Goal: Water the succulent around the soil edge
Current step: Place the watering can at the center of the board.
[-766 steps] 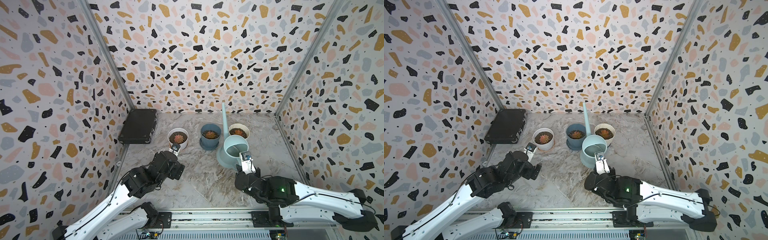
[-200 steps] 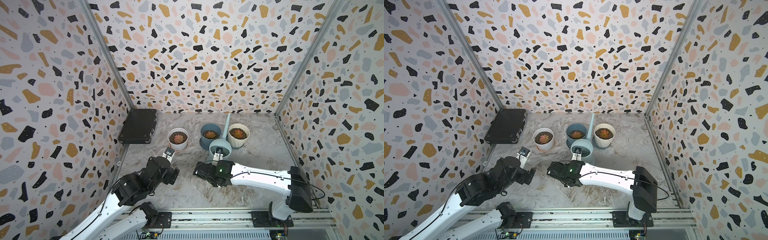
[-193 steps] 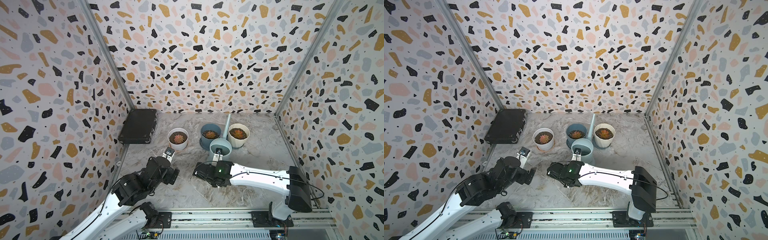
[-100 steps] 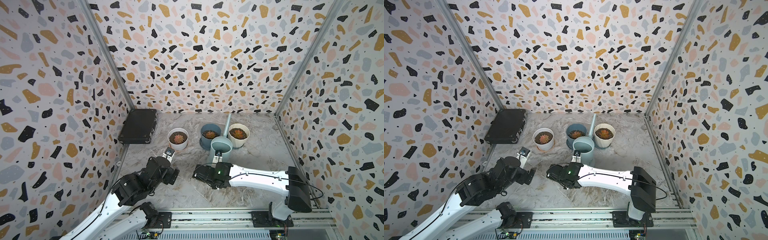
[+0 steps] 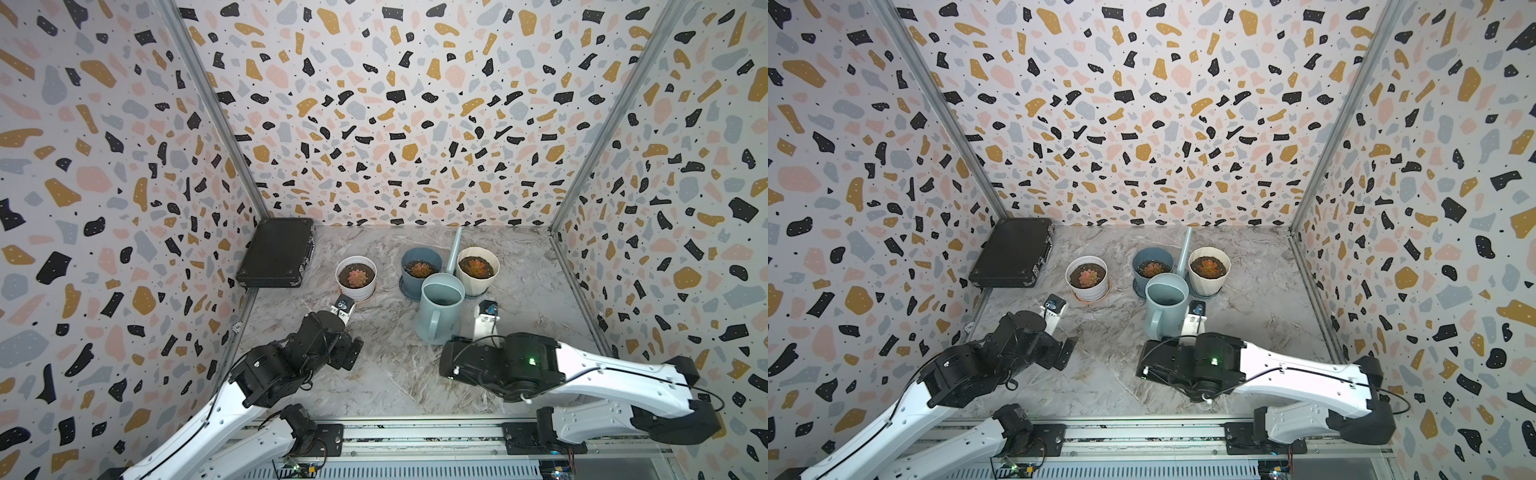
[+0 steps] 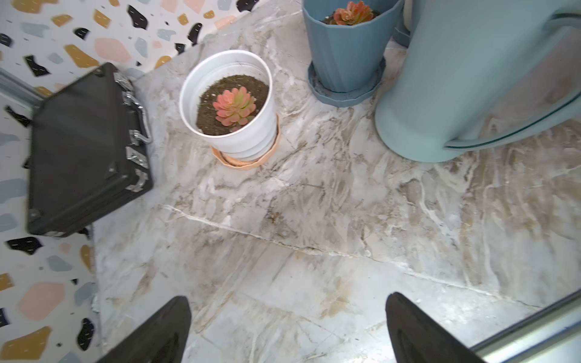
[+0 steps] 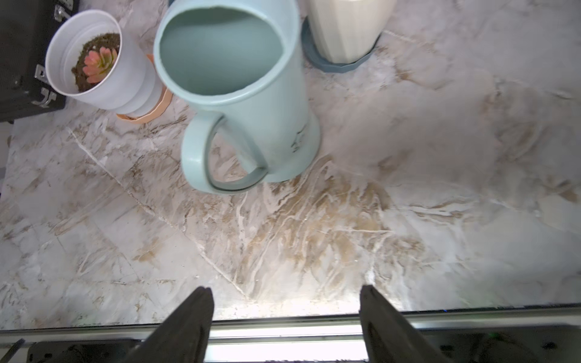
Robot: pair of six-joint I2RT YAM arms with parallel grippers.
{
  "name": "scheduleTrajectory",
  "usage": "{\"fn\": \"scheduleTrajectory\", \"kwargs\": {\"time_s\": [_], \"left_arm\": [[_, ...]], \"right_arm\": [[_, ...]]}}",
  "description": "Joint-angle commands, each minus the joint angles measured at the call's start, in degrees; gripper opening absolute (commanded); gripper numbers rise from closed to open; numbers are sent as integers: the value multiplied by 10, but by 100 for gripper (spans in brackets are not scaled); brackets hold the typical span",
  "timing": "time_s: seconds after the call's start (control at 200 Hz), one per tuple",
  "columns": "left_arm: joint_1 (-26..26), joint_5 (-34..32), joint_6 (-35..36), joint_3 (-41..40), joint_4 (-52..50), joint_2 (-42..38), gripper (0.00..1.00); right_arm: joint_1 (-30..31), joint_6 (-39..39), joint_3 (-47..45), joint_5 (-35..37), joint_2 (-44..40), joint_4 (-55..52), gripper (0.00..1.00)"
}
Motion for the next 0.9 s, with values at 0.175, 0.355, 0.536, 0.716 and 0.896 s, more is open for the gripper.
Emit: {"fn": "scheduleTrajectory", "kwargs": {"time_s": [0.175,0.355,0.536,0.716,0.896], "left_arm": [[-103,23,-107,22,87,78,100],[-252,-113,-190,48,72,118,99],[-324,-175,-283,26,96,126,100],[-336,-191,-352,7,177,171,99],[-338,-192,-365,20,237,238,99]], "right_arm": [[5,149,-49,109,-131,-254,81],[-3,155,-92,107,-179,-254,83],[-4,142,-119,123,-234,-255,83],[-14,132,-139,131,-297,-255,84],[-31,102,-147,139,-329,-254,85]]}}
